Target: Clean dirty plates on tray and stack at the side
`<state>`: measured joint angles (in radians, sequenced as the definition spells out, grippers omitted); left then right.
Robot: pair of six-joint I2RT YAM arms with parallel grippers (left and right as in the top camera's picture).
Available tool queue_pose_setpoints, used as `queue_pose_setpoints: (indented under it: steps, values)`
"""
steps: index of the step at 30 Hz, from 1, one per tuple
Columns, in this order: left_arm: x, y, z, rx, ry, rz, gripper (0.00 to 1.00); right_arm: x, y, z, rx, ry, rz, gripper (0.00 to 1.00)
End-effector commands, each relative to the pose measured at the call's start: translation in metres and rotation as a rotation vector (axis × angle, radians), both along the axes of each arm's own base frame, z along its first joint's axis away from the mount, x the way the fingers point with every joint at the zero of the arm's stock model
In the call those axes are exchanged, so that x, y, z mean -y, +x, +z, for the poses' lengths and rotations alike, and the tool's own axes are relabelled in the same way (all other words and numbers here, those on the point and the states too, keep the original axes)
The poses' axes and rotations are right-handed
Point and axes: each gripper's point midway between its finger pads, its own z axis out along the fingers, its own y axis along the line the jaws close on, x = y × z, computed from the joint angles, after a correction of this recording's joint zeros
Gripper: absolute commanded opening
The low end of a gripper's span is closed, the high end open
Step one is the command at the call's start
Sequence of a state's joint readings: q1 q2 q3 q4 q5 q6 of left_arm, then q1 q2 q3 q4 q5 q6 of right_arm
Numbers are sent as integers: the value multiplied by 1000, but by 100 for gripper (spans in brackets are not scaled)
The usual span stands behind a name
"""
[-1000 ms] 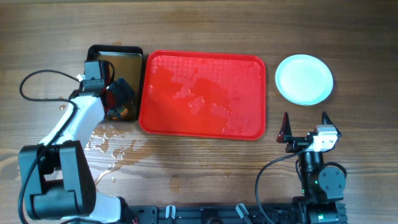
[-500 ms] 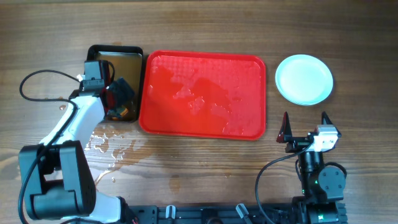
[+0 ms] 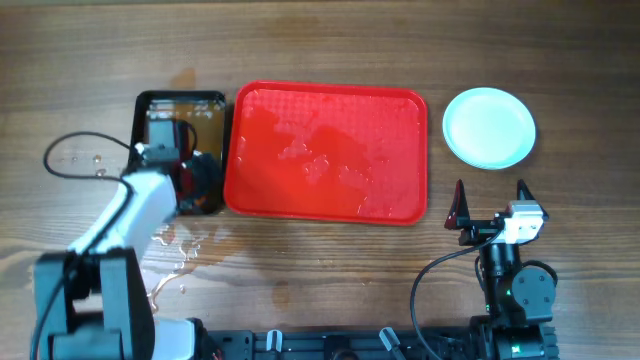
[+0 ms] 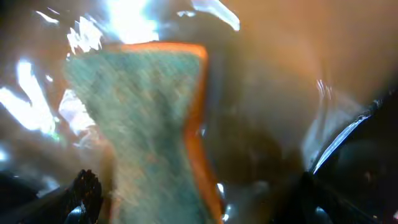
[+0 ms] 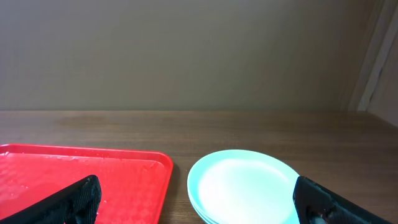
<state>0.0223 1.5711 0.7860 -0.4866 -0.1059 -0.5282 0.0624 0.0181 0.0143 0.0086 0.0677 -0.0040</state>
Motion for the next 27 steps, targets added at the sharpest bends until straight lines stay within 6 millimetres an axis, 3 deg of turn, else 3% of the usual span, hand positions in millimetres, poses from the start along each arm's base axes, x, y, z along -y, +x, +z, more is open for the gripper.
queue_pose_setpoints:
  steps: [1,3,7,14,17,23,27]
  values:
    - [20,-24,-6,82,-12,-68,100,-4,0,-2,1,10,22,100]
    - [26,-42,-7,195,-17,-89,100,-4,0,-2,1,10,22,100]
    - [26,-60,-8,328,-25,-87,100,-4,0,-2,1,11,21,100]
    - [26,-65,17,590,-29,-93,100,-4,0,-2,1,10,22,100]
    - [25,-73,16,630,-30,-94,100,-4,0,-2,1,10,22,100]
    - [43,-64,48,769,-13,-278,100,-4,0,-2,1,10,21,100]
    - [48,-60,76,892,-16,-304,100,-4,0,-2,1,10,22,100]
